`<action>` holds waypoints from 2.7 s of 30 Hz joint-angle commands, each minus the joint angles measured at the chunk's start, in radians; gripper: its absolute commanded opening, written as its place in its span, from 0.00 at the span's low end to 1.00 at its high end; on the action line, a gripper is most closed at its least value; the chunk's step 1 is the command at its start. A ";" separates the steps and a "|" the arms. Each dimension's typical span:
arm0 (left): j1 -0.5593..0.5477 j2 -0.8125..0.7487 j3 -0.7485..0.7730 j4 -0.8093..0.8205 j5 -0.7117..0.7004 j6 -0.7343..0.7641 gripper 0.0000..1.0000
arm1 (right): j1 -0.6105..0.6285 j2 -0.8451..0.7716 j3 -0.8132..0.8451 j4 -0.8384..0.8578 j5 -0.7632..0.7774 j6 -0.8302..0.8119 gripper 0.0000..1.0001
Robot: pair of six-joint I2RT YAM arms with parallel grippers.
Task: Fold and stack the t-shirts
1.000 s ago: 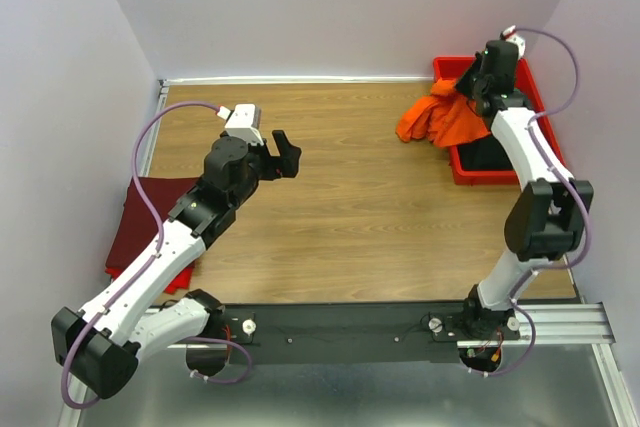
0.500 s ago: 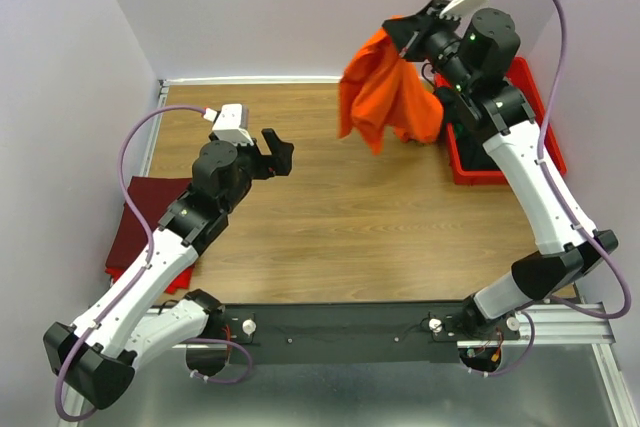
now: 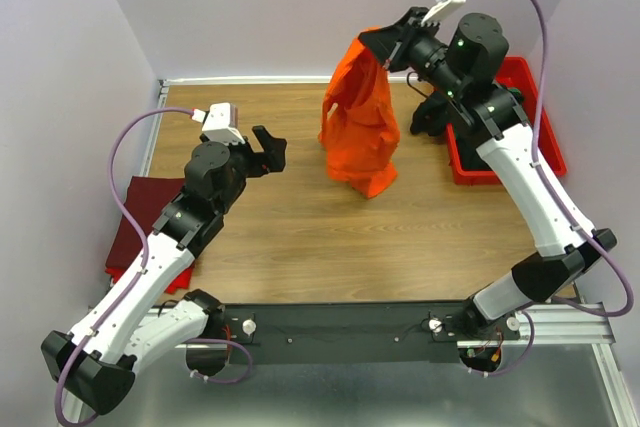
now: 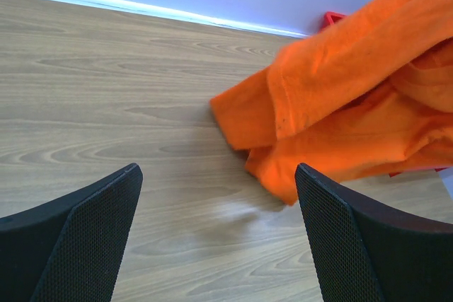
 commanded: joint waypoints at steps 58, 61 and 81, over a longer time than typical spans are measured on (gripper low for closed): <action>0.077 0.059 0.024 -0.005 0.066 0.065 0.96 | -0.559 0.545 -0.004 -0.111 0.734 -0.040 0.00; 0.080 0.062 0.020 -0.001 0.072 0.066 0.96 | -0.612 0.536 -0.031 -0.112 0.734 -0.028 0.00; 0.084 0.131 -0.043 0.051 0.206 -0.049 0.95 | -0.681 0.280 -0.310 -0.114 0.553 0.047 0.83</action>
